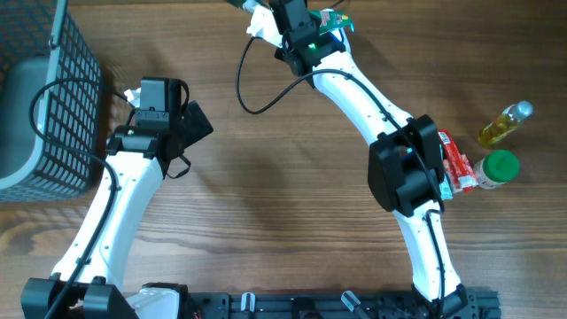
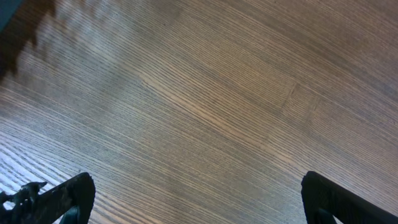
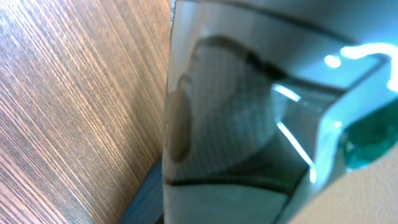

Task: Scan the item barcode
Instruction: 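Carry the package right and set it beside the right-edge items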

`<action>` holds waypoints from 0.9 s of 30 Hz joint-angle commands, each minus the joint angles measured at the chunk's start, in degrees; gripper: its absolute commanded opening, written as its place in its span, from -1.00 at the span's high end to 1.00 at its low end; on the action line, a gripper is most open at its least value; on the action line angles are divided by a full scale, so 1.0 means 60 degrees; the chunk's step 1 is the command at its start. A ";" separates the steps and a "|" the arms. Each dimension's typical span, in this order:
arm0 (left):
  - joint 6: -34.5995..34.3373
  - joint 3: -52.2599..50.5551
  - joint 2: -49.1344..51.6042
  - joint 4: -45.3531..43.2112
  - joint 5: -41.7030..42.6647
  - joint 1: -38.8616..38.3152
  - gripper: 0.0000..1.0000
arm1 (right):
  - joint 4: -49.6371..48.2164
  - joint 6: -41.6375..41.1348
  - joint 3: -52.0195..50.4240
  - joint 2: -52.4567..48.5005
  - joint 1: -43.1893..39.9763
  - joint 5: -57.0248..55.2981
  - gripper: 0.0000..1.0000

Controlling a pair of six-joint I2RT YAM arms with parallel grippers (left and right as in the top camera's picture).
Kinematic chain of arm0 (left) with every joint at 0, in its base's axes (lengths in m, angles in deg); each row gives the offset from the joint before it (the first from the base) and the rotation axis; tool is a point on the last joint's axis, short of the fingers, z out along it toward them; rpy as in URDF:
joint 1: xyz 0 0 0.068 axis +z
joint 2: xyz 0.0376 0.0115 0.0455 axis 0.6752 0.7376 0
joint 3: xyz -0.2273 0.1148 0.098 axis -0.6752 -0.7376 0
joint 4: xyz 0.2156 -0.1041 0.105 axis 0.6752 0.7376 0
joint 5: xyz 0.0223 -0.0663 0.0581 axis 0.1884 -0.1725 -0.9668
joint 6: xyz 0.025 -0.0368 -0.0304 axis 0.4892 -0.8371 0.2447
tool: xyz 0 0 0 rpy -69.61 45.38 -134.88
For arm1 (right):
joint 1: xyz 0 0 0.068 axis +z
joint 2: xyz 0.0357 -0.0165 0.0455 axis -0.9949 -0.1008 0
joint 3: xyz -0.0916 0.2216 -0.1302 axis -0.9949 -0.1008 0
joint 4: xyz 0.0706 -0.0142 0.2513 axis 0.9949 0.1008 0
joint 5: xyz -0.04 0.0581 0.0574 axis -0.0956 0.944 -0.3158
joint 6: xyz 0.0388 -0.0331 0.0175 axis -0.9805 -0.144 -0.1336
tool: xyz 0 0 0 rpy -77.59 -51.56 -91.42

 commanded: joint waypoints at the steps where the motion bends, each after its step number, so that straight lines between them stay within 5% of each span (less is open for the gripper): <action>1: 0.0044 0.0058 0.0036 -0.0022 -0.0186 0.0044 -1.00 | 0.0353 -0.0911 0.0073 0.1209 -0.0244 -0.0022 0.92; 6: 0.0044 0.0058 0.0036 -0.0022 -0.0186 0.0044 -1.00 | 0.3311 -0.1927 0.0073 0.3293 -0.0554 0.1792 0.92; 17: 0.0044 0.0058 0.0036 -0.0022 -0.0186 0.0044 -1.00 | 0.9974 -1.0386 -0.0710 0.4182 -0.2776 0.4171 0.90; 24: 0.0044 0.0058 0.0036 -0.0022 -0.0186 0.0044 -1.00 | 0.9154 -1.0240 -0.4014 0.4182 -0.3297 0.4105 0.78; 27: 0.0044 0.0058 0.0036 -0.0022 -0.0186 0.0044 -1.00 | 0.8615 -1.0280 -0.4849 0.4182 -0.3308 0.3752 0.55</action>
